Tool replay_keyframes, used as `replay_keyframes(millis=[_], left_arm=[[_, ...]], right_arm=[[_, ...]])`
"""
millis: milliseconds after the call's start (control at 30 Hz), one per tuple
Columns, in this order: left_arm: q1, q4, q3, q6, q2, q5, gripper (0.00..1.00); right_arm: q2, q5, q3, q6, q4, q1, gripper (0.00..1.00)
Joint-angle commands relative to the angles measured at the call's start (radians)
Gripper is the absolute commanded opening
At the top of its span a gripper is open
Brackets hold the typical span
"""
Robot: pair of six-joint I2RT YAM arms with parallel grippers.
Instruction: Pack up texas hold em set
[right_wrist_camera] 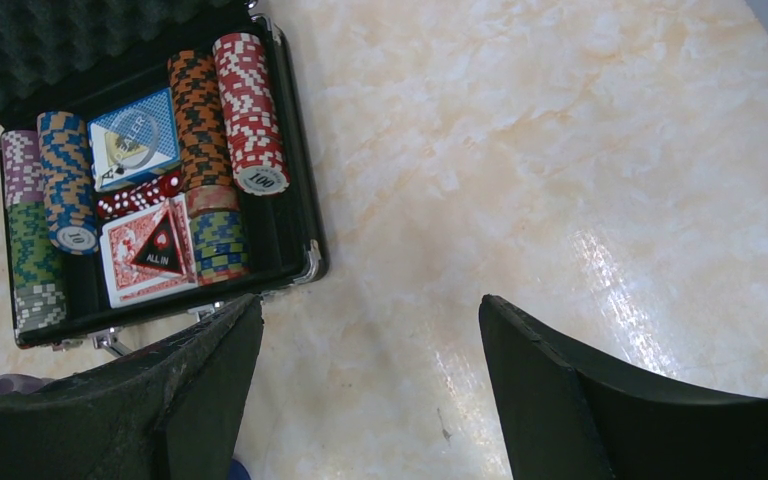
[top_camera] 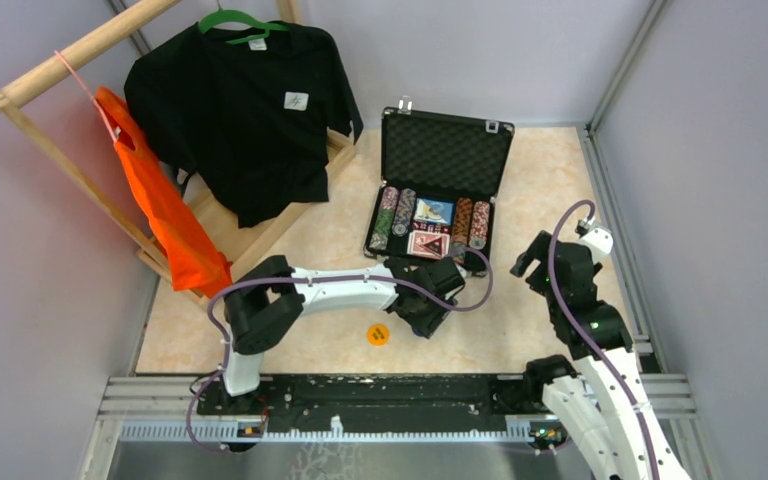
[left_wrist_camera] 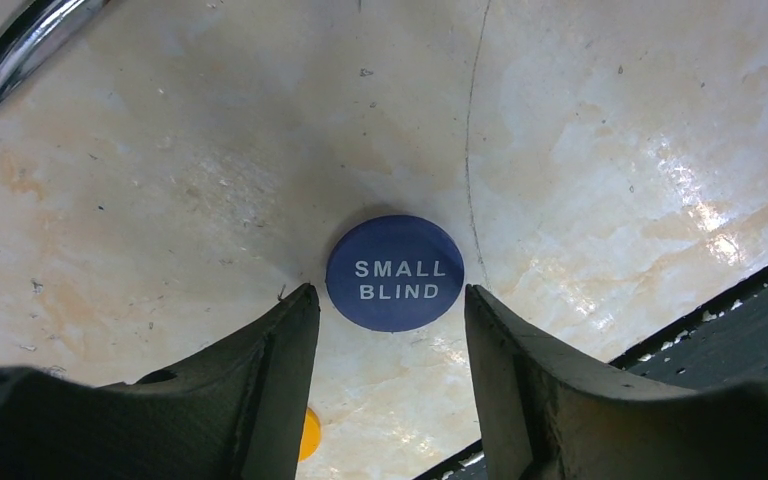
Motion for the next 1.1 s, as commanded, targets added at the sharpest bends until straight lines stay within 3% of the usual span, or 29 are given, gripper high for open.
replay_keyframes(millis=[0,600,1067], left_arm=[[-0.005,0.009,0.024,0.003,0.005,-0.002,0.62],[-0.003,0.03,0.036,0.01,0.03,0.012,0.66],[-0.005,0.025,0.003,0.008,0.043,0.012,0.63]], right_arm=[[-0.014,0.001,0.0,-0.014,0.038,-0.01,0.8],[-0.019,0.004,0.0,-0.013,0.036,-0.01,0.79],[-0.018,0.004,-0.003,-0.015,0.044,-0.01,0.79]])
